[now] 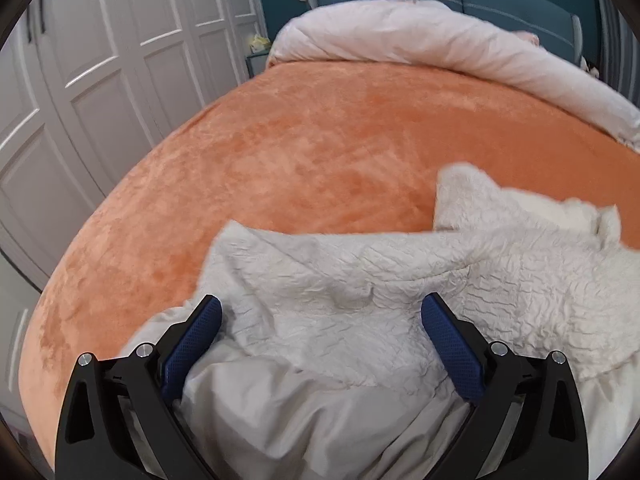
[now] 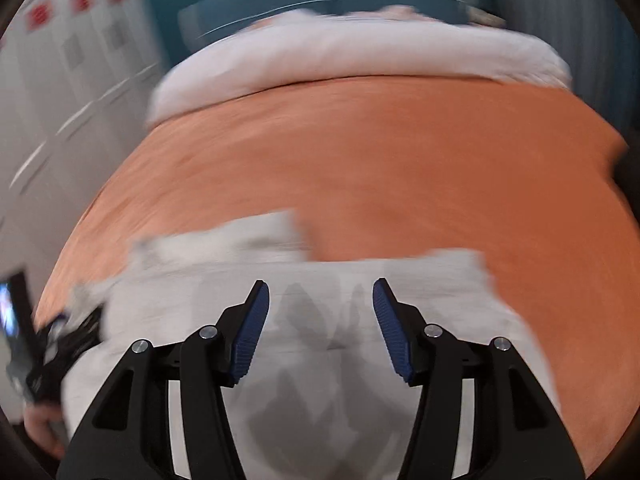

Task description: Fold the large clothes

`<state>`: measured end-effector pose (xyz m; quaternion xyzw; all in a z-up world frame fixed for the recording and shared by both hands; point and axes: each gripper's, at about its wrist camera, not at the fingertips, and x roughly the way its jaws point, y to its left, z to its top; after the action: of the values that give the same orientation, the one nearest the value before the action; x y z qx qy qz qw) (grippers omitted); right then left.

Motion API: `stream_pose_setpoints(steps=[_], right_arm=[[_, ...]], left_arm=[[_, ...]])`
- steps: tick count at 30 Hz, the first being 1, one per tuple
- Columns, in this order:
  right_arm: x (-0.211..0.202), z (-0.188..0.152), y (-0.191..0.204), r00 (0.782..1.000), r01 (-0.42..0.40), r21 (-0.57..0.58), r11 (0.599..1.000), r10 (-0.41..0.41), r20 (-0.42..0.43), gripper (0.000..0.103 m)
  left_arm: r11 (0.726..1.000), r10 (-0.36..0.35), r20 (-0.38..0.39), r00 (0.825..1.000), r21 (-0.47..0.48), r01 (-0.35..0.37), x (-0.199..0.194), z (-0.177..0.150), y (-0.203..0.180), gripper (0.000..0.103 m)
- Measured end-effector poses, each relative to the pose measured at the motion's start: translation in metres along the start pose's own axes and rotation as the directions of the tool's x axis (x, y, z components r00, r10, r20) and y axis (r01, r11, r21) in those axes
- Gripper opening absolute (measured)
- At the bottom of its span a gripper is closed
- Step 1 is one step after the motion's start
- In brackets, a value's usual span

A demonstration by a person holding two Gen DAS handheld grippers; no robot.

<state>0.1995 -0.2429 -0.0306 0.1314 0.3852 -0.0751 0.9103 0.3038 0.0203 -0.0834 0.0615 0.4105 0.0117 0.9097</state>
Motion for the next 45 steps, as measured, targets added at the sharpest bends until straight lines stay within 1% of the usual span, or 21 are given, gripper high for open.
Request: stream_pose_setpoints(steps=[1,3,5,6,7,8,9,11,16,18,21,24,28,30,31,32,36,38,40,43,45], right_arm=[[0.001,0.002,0.026,0.999,-0.041,-0.083,0.996,0.04,-0.009,0.052],[0.009,0.001,0.062,0.995,-0.097,-0.187,0.978,0.091,-0.038,0.049],[0.03,-0.003,0.094,0.986,-0.147,-0.261,0.954,0.12,-0.117,0.045],[0.044,-0.007,0.106,0.982,-0.148,-0.29,0.945,0.106,-0.157,0.045],[0.061,-0.012,0.115,0.981,-0.118,-0.331,0.936,0.059,-0.184,0.046],[0.076,-0.017,0.119,0.98,-0.101,-0.357,0.928,0.032,-0.195,0.047],[0.085,-0.019,0.119,0.98,-0.101,-0.363,0.926,0.03,-0.196,0.048],[0.095,-0.017,0.114,0.981,-0.112,-0.324,0.939,0.053,-0.186,0.049],[0.088,-0.017,0.115,0.984,-0.096,-0.325,0.941,0.042,-0.171,0.049],[0.062,-0.009,0.111,0.987,-0.088,-0.264,0.961,0.049,-0.151,0.048],[0.02,-0.015,0.095,0.984,-0.141,-0.148,0.979,0.122,-0.131,0.048],[-0.008,-0.028,0.086,0.985,-0.142,-0.119,0.983,0.128,-0.117,0.048],[-0.027,-0.044,0.074,0.985,-0.123,-0.073,0.99,0.113,-0.128,0.048],[-0.026,-0.052,0.069,0.982,-0.12,-0.041,0.992,0.113,-0.151,0.048],[-0.019,-0.059,0.068,0.977,-0.115,-0.034,0.993,0.107,-0.182,0.048],[-0.014,-0.067,0.07,0.976,-0.105,-0.049,0.993,0.094,-0.196,0.048],[-0.012,-0.088,0.082,0.988,-0.052,-0.168,0.984,0.026,-0.152,0.049],[-0.014,-0.086,0.081,0.987,-0.055,-0.147,0.988,0.031,-0.159,0.049],[-0.025,-0.082,0.073,0.985,-0.091,-0.086,0.992,0.077,-0.158,0.049],[-0.048,-0.078,0.061,0.987,-0.131,-0.005,0.991,0.13,-0.098,0.047],[-0.054,-0.075,0.059,0.991,-0.105,-0.012,0.994,0.103,-0.084,0.036]], left_arm=[[1.0,-0.002,0.021,1.0,-0.029,0.003,-0.008,0.003,0.007,0.098],[0.995,-0.023,0.046,0.999,-0.094,0.027,-0.017,0.01,0.024,0.098],[0.991,-0.034,0.026,0.999,-0.127,0.038,-0.012,0.015,0.036,0.098],[0.991,-0.029,-0.005,1.0,-0.129,0.028,0.0,0.015,0.042,0.098],[0.993,-0.01,-0.03,0.999,-0.118,0.007,0.01,0.013,0.043,0.098],[0.994,-0.001,-0.056,0.998,-0.108,-0.005,0.019,0.01,0.045,0.098],[0.993,-0.016,-0.083,0.996,-0.115,0.007,0.028,0.007,0.047,0.098],[0.987,-0.038,-0.085,0.996,-0.16,0.024,0.032,0.006,0.051,0.098],[0.99,-0.009,-0.08,0.997,-0.143,-0.002,0.036,0.0,0.047,0.098],[0.99,-0.011,-0.077,0.997,-0.141,0.0,0.034,-0.002,0.047,0.098],[0.99,-0.015,-0.078,0.997,-0.143,0.004,0.032,-0.001,0.049,0.098],[0.99,-0.006,-0.076,0.997,-0.138,-0.005,0.027,-0.001,0.05,0.098],[0.99,0.002,-0.073,0.997,-0.143,-0.012,0.019,-0.007,0.053,0.098],[0.988,-0.002,-0.072,0.997,-0.156,-0.01,0.011,-0.011,0.058,0.098],[0.987,-0.004,-0.07,0.998,-0.161,-0.007,0.006,-0.013,0.06,0.098],[0.986,-0.008,-0.07,0.998,-0.166,-0.004,0.001,-0.014,0.062,0.098],[0.973,-0.089,-0.033,0.995,-0.214,0.08,-0.036,-0.026,0.082,0.098],[0.965,-0.122,-0.016,0.992,-0.234,0.115,-0.057,-0.036,0.096,0.098],[0.952,-0.163,0.001,0.987,-0.261,0.158,-0.079,-0.051,0.117,0.098],[0.927,-0.219,-0.006,0.976,-0.314,0.206,-0.094,-0.075,0.142,0.098],[0.904,-0.249,-0.034,0.968,-0.366,0.22,-0.098,-0.096,0.158,0.098]])
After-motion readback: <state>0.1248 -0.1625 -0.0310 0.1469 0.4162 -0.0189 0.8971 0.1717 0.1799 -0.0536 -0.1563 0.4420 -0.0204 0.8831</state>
